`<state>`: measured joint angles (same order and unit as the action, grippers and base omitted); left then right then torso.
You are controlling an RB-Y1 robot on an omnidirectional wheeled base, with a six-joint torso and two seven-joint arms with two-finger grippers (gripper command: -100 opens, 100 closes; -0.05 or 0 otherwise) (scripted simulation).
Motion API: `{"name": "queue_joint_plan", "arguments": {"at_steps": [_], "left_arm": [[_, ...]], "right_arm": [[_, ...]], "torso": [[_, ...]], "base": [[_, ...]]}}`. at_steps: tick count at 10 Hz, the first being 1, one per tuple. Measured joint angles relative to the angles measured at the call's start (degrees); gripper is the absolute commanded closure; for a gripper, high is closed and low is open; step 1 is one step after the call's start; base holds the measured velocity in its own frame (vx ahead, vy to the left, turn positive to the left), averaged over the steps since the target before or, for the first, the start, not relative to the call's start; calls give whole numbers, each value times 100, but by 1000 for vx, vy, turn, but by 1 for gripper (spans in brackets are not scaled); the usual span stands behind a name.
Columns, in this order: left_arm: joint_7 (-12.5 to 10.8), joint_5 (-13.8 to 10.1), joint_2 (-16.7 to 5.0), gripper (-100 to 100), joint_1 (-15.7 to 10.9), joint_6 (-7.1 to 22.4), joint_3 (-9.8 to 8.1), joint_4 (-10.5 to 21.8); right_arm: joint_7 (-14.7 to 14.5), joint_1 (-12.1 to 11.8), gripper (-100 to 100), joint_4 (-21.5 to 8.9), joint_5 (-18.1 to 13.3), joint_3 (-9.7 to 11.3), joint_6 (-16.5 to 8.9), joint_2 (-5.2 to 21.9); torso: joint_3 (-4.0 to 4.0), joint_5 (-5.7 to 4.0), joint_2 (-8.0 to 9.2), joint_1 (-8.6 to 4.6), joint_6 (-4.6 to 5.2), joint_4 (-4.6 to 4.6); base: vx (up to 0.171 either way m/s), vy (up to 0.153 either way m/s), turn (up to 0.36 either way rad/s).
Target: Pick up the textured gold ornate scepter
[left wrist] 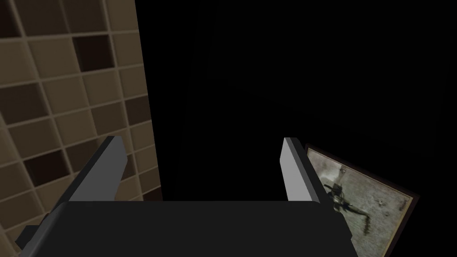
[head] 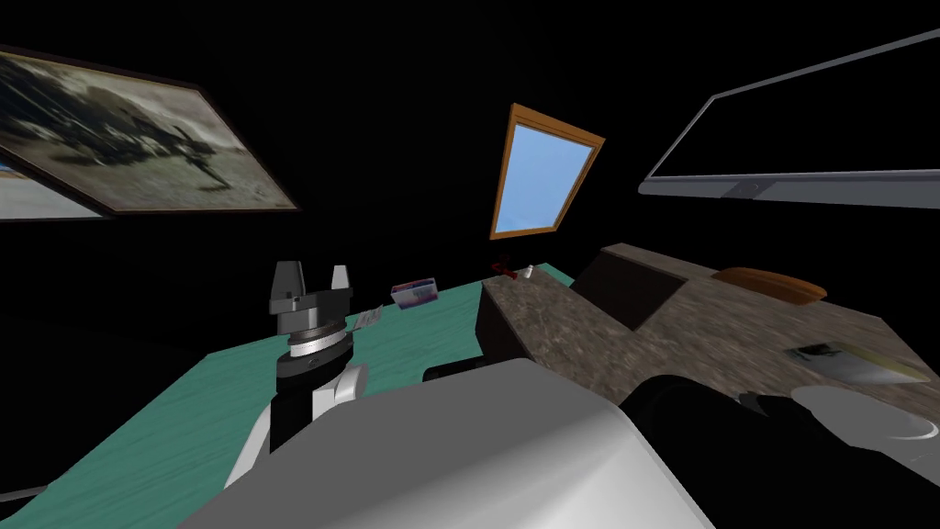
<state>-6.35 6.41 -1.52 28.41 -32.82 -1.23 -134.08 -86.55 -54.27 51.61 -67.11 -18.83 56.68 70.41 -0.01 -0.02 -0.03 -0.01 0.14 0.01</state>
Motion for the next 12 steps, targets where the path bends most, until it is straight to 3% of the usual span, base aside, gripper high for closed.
{"name": "queue_joint_plan", "arguments": {"at_steps": [2, 3, 7, 8, 9, 11, 12], "left_arm": [[0, 0, 0, 0, 0, 0, 0, 0], [0, 0, 0, 0, 0, 0, 0, 0], [0, 0, 0, 0, 0, 0, 0, 0], [0, 0, 0, 0, 0, 0, 0, 0], [0, 0, 0, 0, 0, 0, 0, 0], [0, 0, 0, 0, 0, 0, 0, 0], [0, 0, 0, 0, 0, 0, 0, 0]], "right_arm": [[48, 64, -100, 100, -69, 178, -227, -189], [66, 66, 100, 113, -74, 189, -259, -196], [65, 66, 100, 111, -74, 188, -256, -195], [65, 66, 0, 111, -74, 188, -256, -195], [65, 66, 100, 111, -74, 188, -256, -195], [11, 44, 100, -1, -17, 54, -60, -29], [15, 36, 0, -2, -15, 44, -39, -18]], "torso": [[0, -3, 0, -9, -1, 0], [1, 0, 1, -2, 0, 0], [1, 2, 2, 7, 0, 1], [2, 2, 3, 8, 0, 1], [2, 2, 3, 8, 0, 1], [4, 11, 8, 26, 6, 1], [4, 6, 7, 20, 3, 2]], "base": [[6, -32, 50], [0, 0, 0], [-1, -1, 0], [0, 0, 0], [-3, 23, -67], [-6, 25, -66], [0, 0, 0]]}}
